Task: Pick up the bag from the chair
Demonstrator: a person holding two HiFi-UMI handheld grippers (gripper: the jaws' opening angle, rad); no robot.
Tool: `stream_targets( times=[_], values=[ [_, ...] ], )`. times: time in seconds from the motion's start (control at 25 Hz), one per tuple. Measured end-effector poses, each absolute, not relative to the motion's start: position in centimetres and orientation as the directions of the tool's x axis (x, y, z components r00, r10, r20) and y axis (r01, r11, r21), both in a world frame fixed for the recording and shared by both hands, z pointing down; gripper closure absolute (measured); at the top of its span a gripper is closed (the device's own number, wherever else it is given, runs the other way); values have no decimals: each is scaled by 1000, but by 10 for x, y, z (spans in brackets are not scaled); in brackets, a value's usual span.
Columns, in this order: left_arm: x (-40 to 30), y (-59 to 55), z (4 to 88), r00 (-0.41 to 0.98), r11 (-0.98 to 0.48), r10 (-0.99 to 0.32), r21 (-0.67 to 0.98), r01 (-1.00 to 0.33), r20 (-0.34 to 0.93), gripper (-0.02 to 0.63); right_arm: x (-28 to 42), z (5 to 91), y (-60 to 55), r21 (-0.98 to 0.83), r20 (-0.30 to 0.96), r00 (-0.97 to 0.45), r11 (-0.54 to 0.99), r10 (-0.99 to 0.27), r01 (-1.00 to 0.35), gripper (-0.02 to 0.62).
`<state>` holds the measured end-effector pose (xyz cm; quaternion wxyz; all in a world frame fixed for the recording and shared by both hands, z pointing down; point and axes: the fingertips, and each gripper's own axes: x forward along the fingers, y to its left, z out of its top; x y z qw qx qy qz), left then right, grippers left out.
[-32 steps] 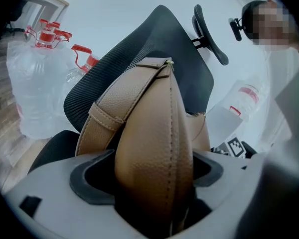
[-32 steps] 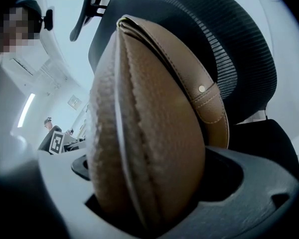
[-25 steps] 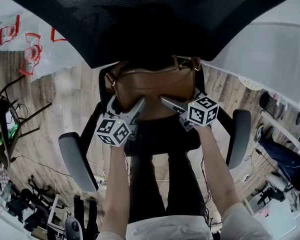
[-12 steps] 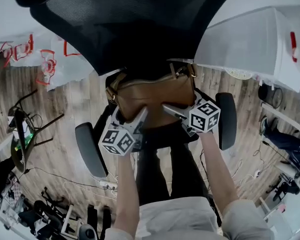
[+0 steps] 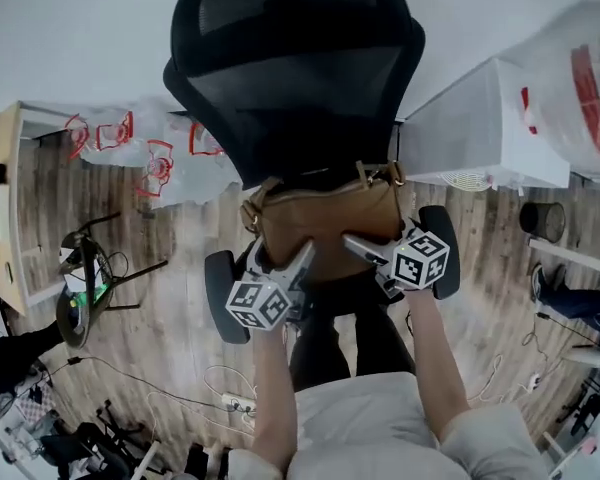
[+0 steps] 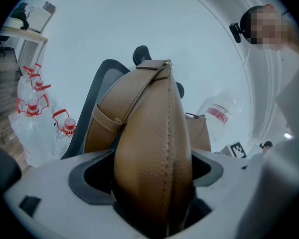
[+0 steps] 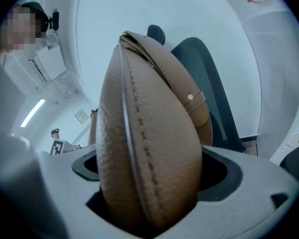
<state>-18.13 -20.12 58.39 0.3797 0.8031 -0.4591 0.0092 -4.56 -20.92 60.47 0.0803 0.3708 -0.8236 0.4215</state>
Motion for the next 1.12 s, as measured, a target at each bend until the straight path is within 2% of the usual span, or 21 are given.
stream_targets(
  times=[0.68, 1.12],
  values=[
    [-192, -208, 399, 553, -397, -803, 494, -774, 220, 206, -55, 426, -214, -586, 288, -686, 443, -668, -678, 57],
    [-199, -222, 310, 545, -454, -833, 441, -774, 99, 207, -61, 339, -233, -541, 179, -701, 526, -690, -656, 57]
  ],
)
